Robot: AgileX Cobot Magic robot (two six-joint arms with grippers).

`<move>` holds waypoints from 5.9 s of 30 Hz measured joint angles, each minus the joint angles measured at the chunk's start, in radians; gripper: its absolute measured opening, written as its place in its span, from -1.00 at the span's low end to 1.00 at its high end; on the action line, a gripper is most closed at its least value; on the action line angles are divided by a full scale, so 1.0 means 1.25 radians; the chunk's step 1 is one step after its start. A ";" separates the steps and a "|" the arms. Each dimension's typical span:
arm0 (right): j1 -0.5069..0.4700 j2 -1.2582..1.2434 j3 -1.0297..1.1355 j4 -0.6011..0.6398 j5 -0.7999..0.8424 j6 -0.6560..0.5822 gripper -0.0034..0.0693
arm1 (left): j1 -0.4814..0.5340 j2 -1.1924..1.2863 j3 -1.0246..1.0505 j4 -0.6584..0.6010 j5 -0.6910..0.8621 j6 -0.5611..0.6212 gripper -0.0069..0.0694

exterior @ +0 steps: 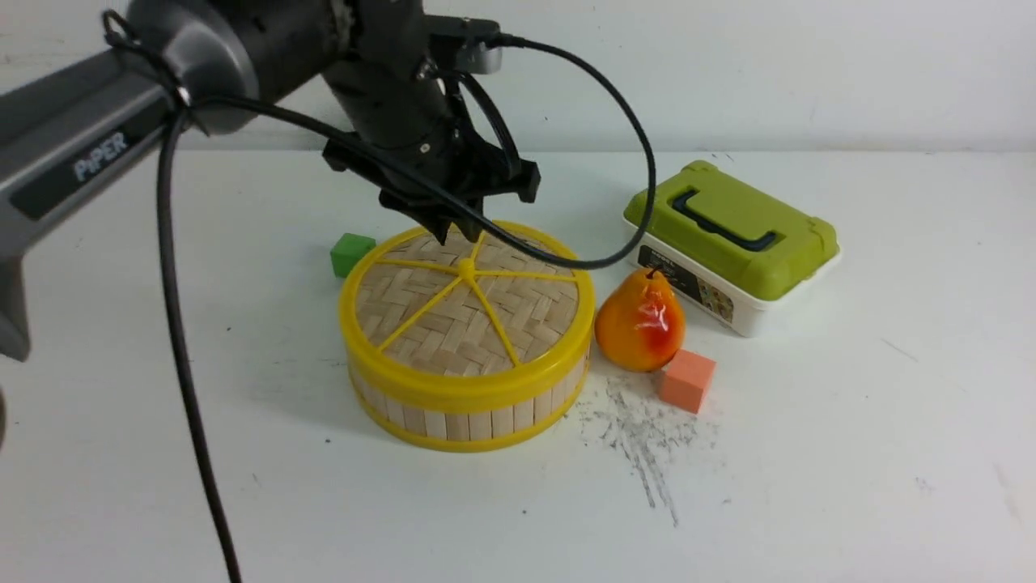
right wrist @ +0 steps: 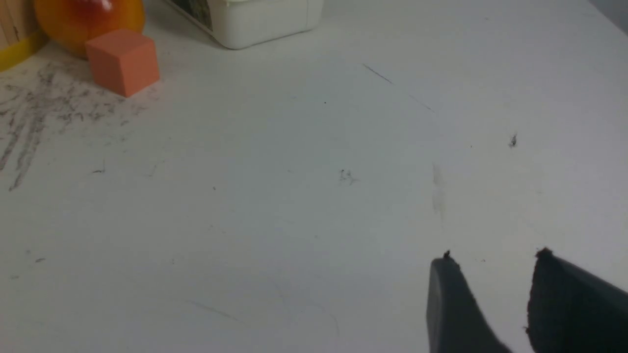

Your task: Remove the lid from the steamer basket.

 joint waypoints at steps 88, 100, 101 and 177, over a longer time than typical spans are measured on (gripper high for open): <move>0.000 0.000 0.000 0.000 0.000 0.000 -0.25 | 0.374 -0.099 0.465 -0.018 -0.312 -0.144 0.05; 0.000 0.000 0.000 0.000 0.000 0.000 -0.25 | 0.374 -0.559 0.470 -0.361 -0.267 0.196 -0.85; 0.000 0.000 0.000 0.000 0.000 0.000 -0.25 | 0.374 -0.568 0.472 -0.366 -0.267 0.196 -0.85; 0.000 0.000 0.000 0.000 0.000 0.000 -0.25 | 0.300 -1.616 1.598 -0.095 -0.541 0.077 -0.85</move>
